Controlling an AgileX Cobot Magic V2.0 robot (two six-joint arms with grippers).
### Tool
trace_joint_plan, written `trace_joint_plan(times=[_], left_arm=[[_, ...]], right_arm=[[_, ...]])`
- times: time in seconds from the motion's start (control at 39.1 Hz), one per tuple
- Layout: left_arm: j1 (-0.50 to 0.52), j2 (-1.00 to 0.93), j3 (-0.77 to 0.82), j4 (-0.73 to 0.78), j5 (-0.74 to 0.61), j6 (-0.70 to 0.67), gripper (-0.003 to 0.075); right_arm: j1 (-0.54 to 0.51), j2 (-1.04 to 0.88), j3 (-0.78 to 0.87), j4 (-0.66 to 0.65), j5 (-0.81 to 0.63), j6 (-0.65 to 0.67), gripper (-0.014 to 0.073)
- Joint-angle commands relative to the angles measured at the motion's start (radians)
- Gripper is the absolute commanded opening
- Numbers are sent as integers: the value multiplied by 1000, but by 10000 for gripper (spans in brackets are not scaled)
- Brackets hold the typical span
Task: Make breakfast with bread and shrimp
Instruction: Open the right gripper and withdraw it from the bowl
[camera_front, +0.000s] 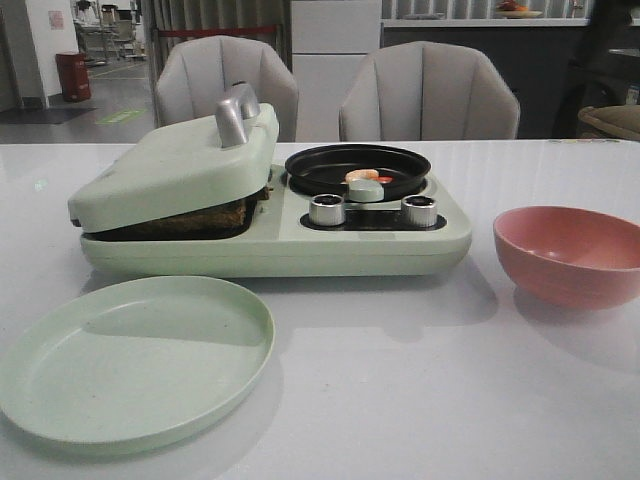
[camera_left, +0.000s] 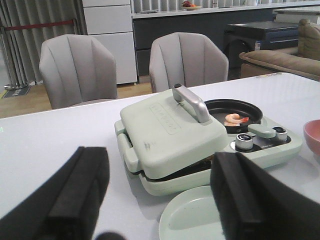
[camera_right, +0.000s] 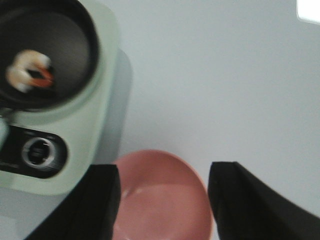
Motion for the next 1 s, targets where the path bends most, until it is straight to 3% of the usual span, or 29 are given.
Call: trace_joint_plan(times=[0.0, 0.31, 0.61, 0.97], left_arm=[[-3, 12, -26, -14, -83, -12, 490], [-3, 12, -26, -14, -98, -12, 490], [-3, 12, -26, -35, -98, -12, 490], [-3, 12, -26, -35, -98, -12, 490]], right_arm=[[50, -112, 19, 4, -105, -9, 498], [110, -357, 365, 138, -451, -8, 498], [116, -672, 733, 144, -629, -8, 498], [167, -1167, 968, 136, -602, -9, 498]])
